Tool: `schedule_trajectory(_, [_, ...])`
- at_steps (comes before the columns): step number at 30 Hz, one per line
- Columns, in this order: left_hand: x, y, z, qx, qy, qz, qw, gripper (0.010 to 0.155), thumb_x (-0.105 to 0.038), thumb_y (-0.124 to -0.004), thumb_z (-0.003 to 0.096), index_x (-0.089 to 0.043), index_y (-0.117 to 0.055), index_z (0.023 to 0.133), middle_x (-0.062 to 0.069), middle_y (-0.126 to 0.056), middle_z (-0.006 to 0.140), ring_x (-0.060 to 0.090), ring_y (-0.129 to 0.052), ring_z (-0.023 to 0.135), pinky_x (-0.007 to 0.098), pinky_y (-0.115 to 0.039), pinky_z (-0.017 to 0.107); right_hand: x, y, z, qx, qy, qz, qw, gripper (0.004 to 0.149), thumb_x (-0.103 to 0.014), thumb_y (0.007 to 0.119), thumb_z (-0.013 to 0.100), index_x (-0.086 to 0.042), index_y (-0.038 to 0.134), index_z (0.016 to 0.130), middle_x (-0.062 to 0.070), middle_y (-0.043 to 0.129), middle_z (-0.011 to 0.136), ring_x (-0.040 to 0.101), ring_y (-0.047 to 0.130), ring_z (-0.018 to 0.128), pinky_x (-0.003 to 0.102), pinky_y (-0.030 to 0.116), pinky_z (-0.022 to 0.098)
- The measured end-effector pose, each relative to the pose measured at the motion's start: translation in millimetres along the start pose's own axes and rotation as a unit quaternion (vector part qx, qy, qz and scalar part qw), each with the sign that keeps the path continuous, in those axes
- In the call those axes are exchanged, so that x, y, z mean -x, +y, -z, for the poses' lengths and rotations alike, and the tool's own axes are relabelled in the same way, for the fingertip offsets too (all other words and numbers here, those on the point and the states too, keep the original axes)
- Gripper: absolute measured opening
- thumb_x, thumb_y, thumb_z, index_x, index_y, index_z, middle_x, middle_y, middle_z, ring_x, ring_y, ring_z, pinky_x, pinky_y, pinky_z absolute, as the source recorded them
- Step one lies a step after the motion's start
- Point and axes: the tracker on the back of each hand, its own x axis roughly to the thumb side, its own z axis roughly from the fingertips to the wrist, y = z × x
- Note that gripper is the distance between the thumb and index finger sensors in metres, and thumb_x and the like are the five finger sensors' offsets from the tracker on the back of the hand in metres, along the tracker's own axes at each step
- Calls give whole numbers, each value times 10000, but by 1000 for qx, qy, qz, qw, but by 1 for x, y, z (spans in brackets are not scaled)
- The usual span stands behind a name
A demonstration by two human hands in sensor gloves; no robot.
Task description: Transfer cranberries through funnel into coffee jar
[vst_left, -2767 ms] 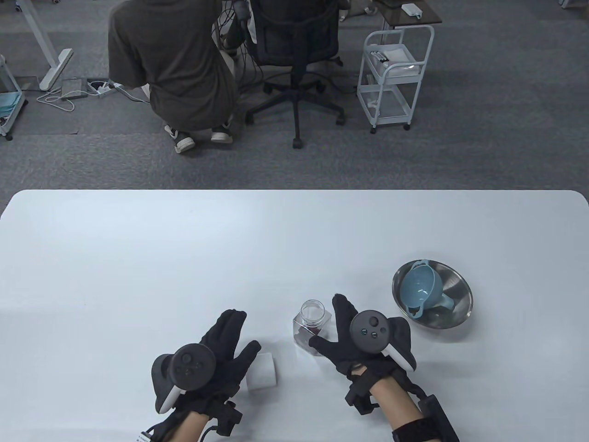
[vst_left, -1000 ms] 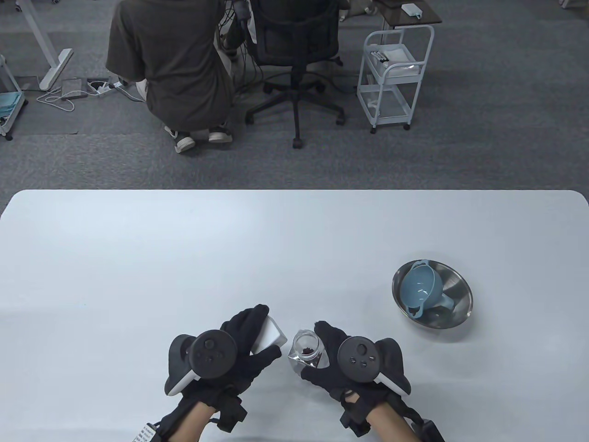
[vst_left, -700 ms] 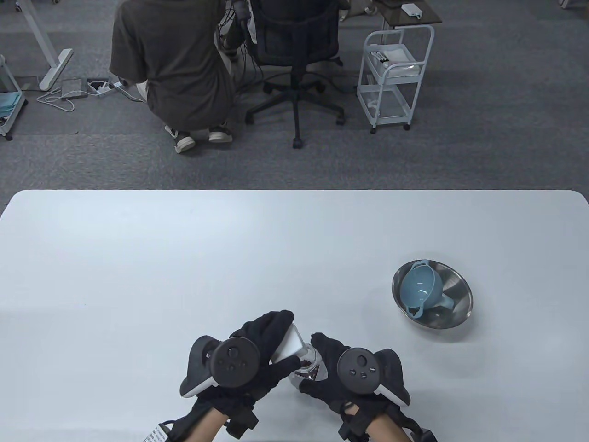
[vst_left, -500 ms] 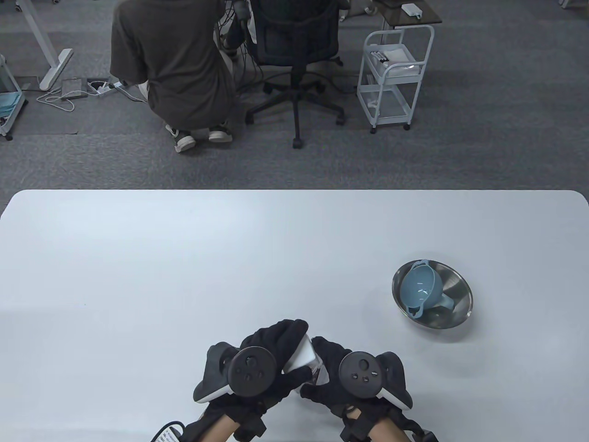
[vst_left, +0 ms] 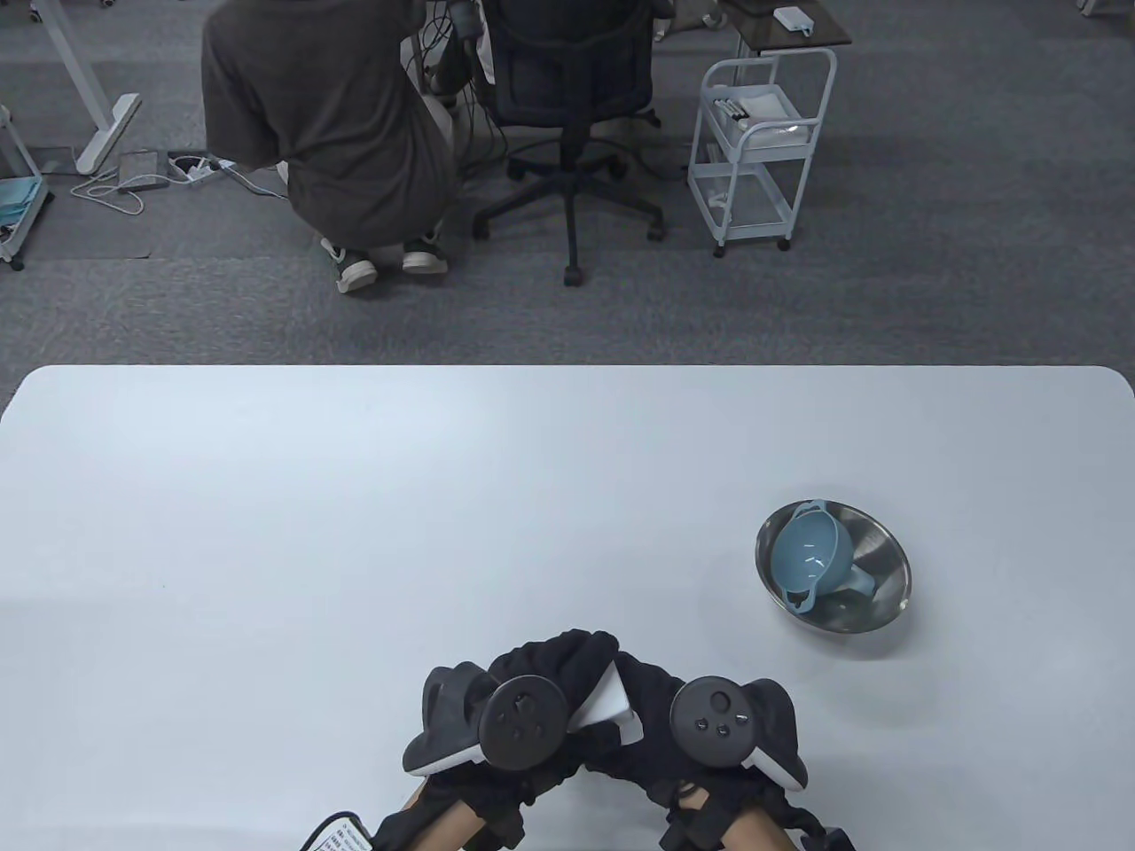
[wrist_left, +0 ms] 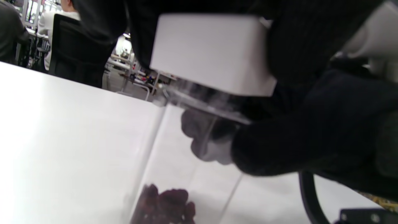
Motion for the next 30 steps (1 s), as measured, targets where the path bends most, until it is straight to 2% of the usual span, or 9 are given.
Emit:
schedule_trajectory(6, [-4, 1, 5, 36, -22, 25, 999, 810, -554, -810, 471, -213, -505, 1139, 120, -590, 1175, 414, -758, 1010, 605, -625, 731, 4, -2, -1, -7, -5, 20, 1000, 948, -517, 996, 330, 19, 562, 981, 219, 777, 963, 403, 913, 771, 464, 795, 551])
schedule_trajectory(13, [4, 11, 16, 139, -49, -8, 989, 799, -448, -861, 451, -334, -453, 1128, 3, -495, 1228, 431, -589, 1107, 632, -536, 763, 11, -3, 1, -22, -23, 53, 998, 952, -514, 1004, 323, 8, 561, 984, 209, 779, 963, 398, 911, 771, 462, 790, 553])
schedule_trajectory(15, [5, 14, 18, 151, -51, -8, 987, 800, -429, -873, 449, -346, -452, 1124, -30, -480, 1233, 450, -540, 1124, 648, -512, 766, 10, -3, 1, -23, -25, 53, 998, 946, -517, 1002, 324, 2, 565, 983, 207, 780, 963, 397, 911, 771, 462, 789, 552])
schedule_trajectory(17, [6, 17, 18, 136, -50, -12, 989, 816, -529, -845, 443, -321, -467, 1135, 9, -506, 1233, 459, -550, 1125, 657, -516, 764, 10, -4, 1, -18, -26, 52, 998, 945, -523, 998, 327, -5, 561, 986, 201, 776, 968, 394, 906, 774, 460, 786, 554])
schedule_trajectory(20, [4, 22, 14, 68, -39, -47, 996, 876, -678, -754, 436, -253, -489, 1156, 100, -538, 1224, 462, -621, 1100, 648, -569, 747, 10, -6, 0, 2, -26, 48, 999, 940, -534, 988, 335, -10, 558, 987, 197, 774, 968, 388, 905, 772, 459, 783, 552])
schedule_trajectory(23, [-7, 24, 4, -25, 18, -27, 999, 872, -705, -686, 463, -196, -522, 1151, 166, -590, 1189, 484, -724, 1026, 607, -649, 713, 11, -8, -1, 26, -13, 39, 999, 934, -538, 984, 341, -11, 561, 985, 198, 775, 966, 391, 907, 766, 461, 783, 546])
schedule_trajectory(25, [-16, 23, -1, -66, 57, 3, 996, 872, -717, -667, 471, -169, -555, 1139, 191, -631, 1160, 467, -793, 973, 571, -703, 683, 12, -9, -2, 39, -6, 34, 999, 936, -543, 983, 338, -11, 563, 984, 197, 780, 962, 389, 909, 763, 462, 785, 542])
schedule_trajectory(27, [-24, 20, -2, -71, 85, 29, 993, 902, -743, -652, 466, -149, -558, 1138, 215, -652, 1140, 463, -825, 933, 550, -731, 661, 12, -10, -2, 50, -3, 30, 998, 934, -545, 982, 340, -9, 566, 982, 198, 781, 960, 390, 911, 758, 464, 785, 539])
schedule_trajectory(30, [-32, 11, 1, -45, 117, 78, 989, 954, -782, -643, 451, -140, -532, 1147, 218, -620, 1134, 441, -837, 901, 518, -746, 649, 12, -10, -3, 63, 5, 27, 998, 934, -552, 976, 343, -8, 566, 982, 198, 784, 958, 387, 914, 754, 460, 787, 537])
